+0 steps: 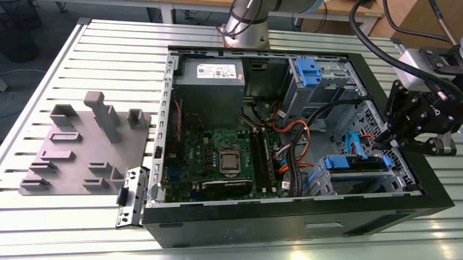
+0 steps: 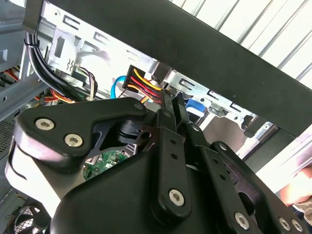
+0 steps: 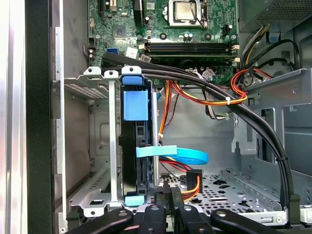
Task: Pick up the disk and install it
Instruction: 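Insert the second disk wire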
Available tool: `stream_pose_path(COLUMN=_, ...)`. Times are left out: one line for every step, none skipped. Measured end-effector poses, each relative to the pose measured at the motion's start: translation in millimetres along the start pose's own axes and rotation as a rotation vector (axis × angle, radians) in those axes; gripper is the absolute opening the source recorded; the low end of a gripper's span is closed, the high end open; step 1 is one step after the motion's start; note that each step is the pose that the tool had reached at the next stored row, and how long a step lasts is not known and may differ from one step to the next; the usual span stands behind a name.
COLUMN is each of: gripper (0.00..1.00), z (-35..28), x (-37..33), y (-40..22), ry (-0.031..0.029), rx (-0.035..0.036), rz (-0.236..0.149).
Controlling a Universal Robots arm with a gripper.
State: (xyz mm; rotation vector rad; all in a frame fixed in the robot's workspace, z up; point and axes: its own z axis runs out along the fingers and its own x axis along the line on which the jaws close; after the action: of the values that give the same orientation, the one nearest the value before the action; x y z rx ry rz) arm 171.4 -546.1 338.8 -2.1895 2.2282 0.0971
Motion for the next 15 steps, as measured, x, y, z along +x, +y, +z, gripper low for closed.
stream_pose_path(gripper=0.16, z=0.0, x=0.0, y=0.0, ry=0.0, rx=0.0, rz=0.0)
stream_pose_path(gripper=0.16, z=0.0, x=0.0, y=0.0, ry=0.0001, rx=-0.0001, rz=0.0)
stream_pose_path(gripper=0.16, z=-0.4, x=0.0, y=0.0, ry=0.0001, rx=0.0, rz=0.0)
stream_pose_path(gripper=0.16, z=-1.2, x=0.0, y=0.1, ry=0.0003, rx=0.0, rz=0.0)
stream_pose_path(gripper=0.16, z=-2.1, x=-0.1, y=0.1, ry=0.0001, rx=0.0, rz=0.0)
stream_pose_path(gripper=0.16, z=-2.8, x=-0.1, y=0.1, ry=0.0001, rx=0.0, rz=0.0)
stream_pose_path(gripper=0.16, z=-3.1, x=-0.1, y=0.2, ry=-0.0002, rx=-0.0001, rz=0.0)
stream_pose_path(gripper=0.16, z=-3.1, x=-0.2, y=0.3, ry=-0.0003, rx=0.0001, rz=0.0)
stream_pose_path(gripper=0.16, z=-3.2, x=-0.2, y=1.0, ry=-0.0002, rx=0.0008, rz=0.0)
stream_pose_path(gripper=0.16, z=-3.3, x=-0.2, y=2.3, ry=0.0, rx=0.0019, rz=0.0)
stream_pose_path(gripper=0.16, z=-3.2, x=-0.1, y=5.0, ry=-0.0003, rx=0.0039, rz=0.0)
stream_pose_path(gripper=0.16, z=-3.1, x=-0.1, y=6.8, ry=-0.0003, rx=0.005, rz=0.0)
stream_pose_path(gripper=0.16, z=-3.0, x=0.0, y=8.9, ry=-0.0004, rx=0.0061, rz=0.0)
stream_pose_path(gripper=0.16, z=-2.9, x=0.0, y=11.3, ry=-0.0004, rx=0.0074, rz=-0.001)
stream_pose_path(gripper=0.16, z=-2.9, x=0.1, y=14.2, ry=-0.0005, rx=0.009, rz=-0.001)
